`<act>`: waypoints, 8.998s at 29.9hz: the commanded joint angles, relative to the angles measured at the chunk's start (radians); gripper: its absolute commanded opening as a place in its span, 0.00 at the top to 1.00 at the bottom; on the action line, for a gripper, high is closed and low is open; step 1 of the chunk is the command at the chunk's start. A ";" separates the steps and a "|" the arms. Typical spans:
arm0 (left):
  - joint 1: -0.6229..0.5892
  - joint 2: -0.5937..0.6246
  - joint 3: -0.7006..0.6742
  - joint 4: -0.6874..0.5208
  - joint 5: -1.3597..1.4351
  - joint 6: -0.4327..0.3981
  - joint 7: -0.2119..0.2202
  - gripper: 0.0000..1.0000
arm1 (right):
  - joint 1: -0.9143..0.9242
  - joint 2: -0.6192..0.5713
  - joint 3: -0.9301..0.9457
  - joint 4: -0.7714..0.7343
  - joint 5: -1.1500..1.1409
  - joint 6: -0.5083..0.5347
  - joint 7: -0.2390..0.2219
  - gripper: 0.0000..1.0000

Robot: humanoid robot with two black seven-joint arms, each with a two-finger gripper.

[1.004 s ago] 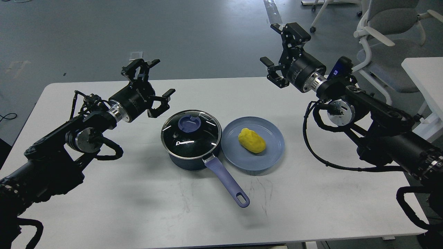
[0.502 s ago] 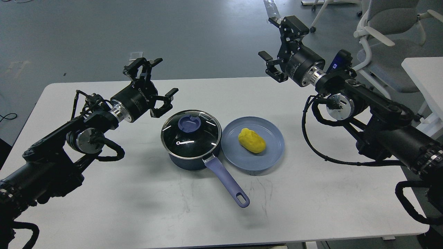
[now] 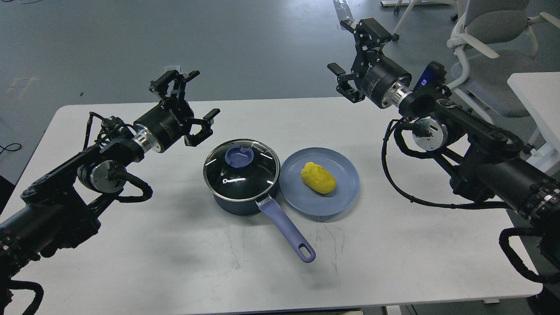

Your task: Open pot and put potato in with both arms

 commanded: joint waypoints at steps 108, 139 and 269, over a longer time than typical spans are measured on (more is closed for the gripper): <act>0.092 0.042 0.217 -0.101 2.045 0.862 -0.309 0.02 | -0.121 -0.067 0.117 -0.040 0.020 -0.031 0.006 0.00; 0.077 0.037 0.283 -0.061 2.036 0.865 -0.309 0.61 | -0.137 -0.075 0.115 -0.054 0.020 -0.029 0.008 0.00; 0.189 0.416 0.351 -0.194 1.344 0.898 -0.309 0.03 | -0.149 -0.075 0.101 -0.051 0.020 -0.037 0.011 0.00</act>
